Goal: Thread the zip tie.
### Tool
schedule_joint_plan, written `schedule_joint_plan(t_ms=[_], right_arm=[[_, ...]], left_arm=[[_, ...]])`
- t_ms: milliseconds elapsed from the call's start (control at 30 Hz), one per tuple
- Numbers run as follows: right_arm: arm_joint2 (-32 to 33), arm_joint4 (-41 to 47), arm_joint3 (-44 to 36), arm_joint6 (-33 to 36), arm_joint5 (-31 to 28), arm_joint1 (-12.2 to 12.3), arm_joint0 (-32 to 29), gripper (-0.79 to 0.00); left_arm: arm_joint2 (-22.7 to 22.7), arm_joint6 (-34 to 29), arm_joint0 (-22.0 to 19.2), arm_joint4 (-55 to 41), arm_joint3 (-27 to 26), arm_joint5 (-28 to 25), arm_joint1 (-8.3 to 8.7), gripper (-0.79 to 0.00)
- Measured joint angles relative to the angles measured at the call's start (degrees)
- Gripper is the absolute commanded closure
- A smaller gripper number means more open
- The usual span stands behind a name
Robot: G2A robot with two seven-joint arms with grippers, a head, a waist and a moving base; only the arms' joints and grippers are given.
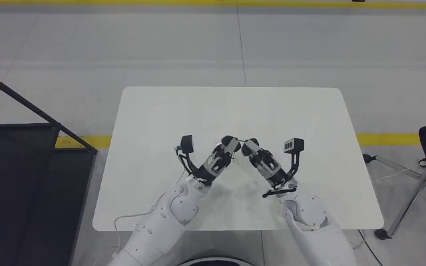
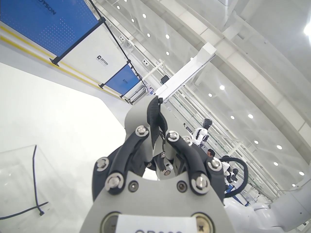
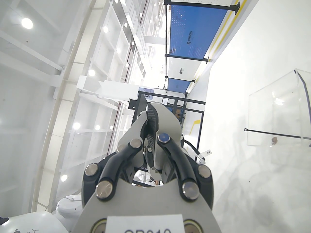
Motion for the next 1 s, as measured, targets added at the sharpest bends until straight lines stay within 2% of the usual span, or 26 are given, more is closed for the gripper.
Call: schedule_joint_plan(t_ms=[33, 67, 200, 400, 633, 767, 1000], right_arm=[[0.05, 0.04, 0.00, -0.03, -0.04, -0.03, -0.05, -0.643], [0.15, 0.06, -0.02, -0.09, -0.11, -0.04, -0.12, -0.705], [1.43, 0.82, -0.49, 0.01, -1.05, 0.07, -1.05, -0.779], [4.43, 1.49, -1.60, 2.72, -2.44, 0.63, -3.33, -0.785], [8.55, 0.77, -2.86, 11.47, -4.29, 1.84, -6.05, -0.785], [9.35, 0.71, -2.97, 12.94, -3.94, 2.05, -6.34, -0.785], [9.30, 0.71, -2.96, 12.85, -3.95, 2.04, -6.31, -0.785]], left_arm=[[-0.20, -0.06, -0.02, 0.12, 0.06, -0.09, -0.04, 0.000], [-0.40, -0.14, -0.05, 0.24, 0.08, -0.19, -0.05, 0.000], [-1.81, -0.72, 0.01, 1.17, -0.35, -0.87, 0.11, 0.000], [-4.85, -4.31, 0.84, 2.61, -2.25, -3.69, 0.97, 0.000], [-9.33, -16.39, 1.46, 2.02, -5.15, -7.39, 2.94, 0.000], [-11.23, -21.87, 2.22, 1.79, -7.15, -7.55, 3.83, 0.000], [-11.88, -22.63, 2.62, 1.20, -7.87, -6.74, 4.02, 0.000]])
